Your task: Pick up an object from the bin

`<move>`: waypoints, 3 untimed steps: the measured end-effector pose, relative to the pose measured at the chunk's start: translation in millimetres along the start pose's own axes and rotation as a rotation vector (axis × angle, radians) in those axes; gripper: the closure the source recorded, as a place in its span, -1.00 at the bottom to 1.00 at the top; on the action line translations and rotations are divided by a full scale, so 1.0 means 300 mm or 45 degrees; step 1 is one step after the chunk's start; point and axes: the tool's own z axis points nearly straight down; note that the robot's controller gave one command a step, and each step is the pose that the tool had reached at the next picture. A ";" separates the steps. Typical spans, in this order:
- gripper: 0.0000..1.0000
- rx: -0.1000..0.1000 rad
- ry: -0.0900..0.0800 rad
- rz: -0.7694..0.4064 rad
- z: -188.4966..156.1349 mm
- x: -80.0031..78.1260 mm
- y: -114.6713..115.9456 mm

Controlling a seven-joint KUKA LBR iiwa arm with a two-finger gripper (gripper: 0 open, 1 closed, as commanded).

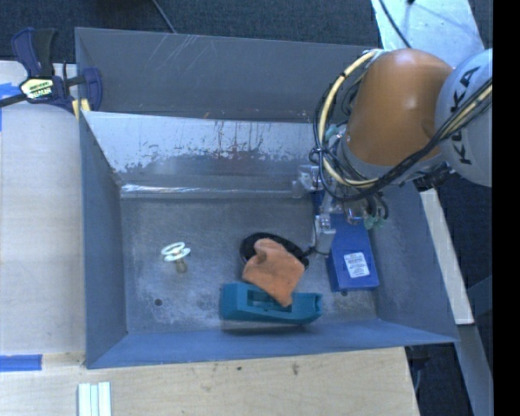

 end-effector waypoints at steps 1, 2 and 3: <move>-1.00 0.000 -0.011 0.000 -0.015 -0.006 0.000; -1.00 0.000 -0.020 0.011 0.125 0.057 0.039; -1.00 0.002 -0.008 0.060 0.277 0.098 0.106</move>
Offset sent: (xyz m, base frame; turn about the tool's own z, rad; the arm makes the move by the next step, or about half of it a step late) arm -0.0413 0.0262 -0.0861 0.0168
